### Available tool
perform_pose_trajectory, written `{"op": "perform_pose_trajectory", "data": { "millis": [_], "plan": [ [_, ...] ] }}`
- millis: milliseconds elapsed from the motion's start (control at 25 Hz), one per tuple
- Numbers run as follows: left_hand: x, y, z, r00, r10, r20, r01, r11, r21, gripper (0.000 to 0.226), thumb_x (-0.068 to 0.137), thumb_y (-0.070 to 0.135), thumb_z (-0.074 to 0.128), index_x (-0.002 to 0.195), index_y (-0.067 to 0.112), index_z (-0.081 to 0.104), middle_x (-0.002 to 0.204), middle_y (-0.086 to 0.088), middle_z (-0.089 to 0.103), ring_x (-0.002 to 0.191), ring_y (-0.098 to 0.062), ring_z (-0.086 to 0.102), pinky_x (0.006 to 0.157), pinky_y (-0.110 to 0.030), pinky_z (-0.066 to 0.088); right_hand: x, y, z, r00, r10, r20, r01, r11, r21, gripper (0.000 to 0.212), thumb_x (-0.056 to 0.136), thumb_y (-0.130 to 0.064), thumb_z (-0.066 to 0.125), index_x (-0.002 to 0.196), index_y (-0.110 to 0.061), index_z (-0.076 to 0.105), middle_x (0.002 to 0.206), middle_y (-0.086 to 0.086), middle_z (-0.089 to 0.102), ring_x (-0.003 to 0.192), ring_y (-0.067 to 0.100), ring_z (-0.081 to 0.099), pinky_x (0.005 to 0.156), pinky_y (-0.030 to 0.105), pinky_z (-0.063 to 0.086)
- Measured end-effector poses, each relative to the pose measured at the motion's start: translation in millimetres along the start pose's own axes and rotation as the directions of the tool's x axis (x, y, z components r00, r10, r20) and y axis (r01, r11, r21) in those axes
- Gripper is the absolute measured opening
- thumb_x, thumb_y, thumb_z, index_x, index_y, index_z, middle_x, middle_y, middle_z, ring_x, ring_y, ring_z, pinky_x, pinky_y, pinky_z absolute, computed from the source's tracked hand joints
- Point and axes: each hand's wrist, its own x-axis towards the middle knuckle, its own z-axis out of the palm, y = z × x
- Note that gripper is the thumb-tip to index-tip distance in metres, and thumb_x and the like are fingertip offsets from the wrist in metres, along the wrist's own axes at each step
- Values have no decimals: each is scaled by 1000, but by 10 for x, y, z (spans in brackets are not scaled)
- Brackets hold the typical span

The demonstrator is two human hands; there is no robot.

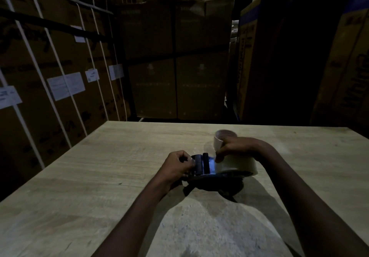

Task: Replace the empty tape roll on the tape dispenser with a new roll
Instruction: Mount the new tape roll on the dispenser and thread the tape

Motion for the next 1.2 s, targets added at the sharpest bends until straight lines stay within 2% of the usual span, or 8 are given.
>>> {"op": "perform_pose_trajectory", "data": {
  "millis": [160,280,360,480,720,920,1080,1200],
  "plan": [
    [-54,51,-61,993,-66,102,68,998,-8,21,81,-14,55,87,6,55,75,-10,60,57,-16,57,45,-20,48,-17,-26,7,1000,-12,-2,12,1000,-7,51,76,-36,68,119,-13,55,116,9,49,102,26,48,80,33,39],
    [-63,53,-78,983,-94,161,108,991,-78,24,80,-18,56,88,5,53,72,-11,59,53,-18,57,48,-28,49,-65,-77,3,1000,-12,4,12,1000,-27,42,80,-32,65,116,-10,59,98,4,51,90,18,48,72,27,38],
    [-67,46,-70,982,-85,169,102,990,-97,20,81,-14,58,88,4,55,74,-11,60,54,-20,60,50,-31,52,-81,-80,-3,1000,-10,0,10,1000,-26,42,80,-32,65,114,-7,61,102,7,49,93,21,47,69,27,37],
    [-53,28,-36,994,-74,78,78,995,-57,10,86,-2,57,81,6,60,69,-10,60,52,-18,59,49,-30,52,-94,-83,-7,1000,-8,2,8,1000,-19,44,81,-31,64,117,-6,59,106,8,46,95,22,44,67,25,35],
    [31,-58,16,992,4,-124,14,990,139,31,89,15,55,58,15,60,53,-4,58,46,-15,54,47,-24,44,-65,-57,3,1000,-3,-5,2,1000,-20,49,81,-33,64,124,-11,53,108,7,43,100,25,43,92,35,38],
    [46,-74,17,988,30,-150,-4,986,169,34,90,18,56,56,15,58,53,-5,57,46,-16,53,48,-25,44,-32,-29,0,1000,3,14,-3,1000,-12,47,79,-34,65,118,-11,56,108,8,46,99,26,46,84,33,38],
    [13,-51,6,996,13,-90,-5,996,90,24,88,10,59,65,12,62,58,-4,60,47,-11,55,47,-25,47,-3,-22,9,1000,0,9,0,999,-32,52,79,-35,66,121,-9,52,109,9,45,99,25,45,84,33,39],
    [-25,-2,-41,997,-7,75,3,998,58,11,87,3,60,79,9,56,71,-7,60,55,-12,57,47,-21,48,17,-17,18,1000,-9,19,10,999,-34,52,78,-36,67,121,-9,53,112,10,48,105,28,49,86,35,41]
  ]
}}
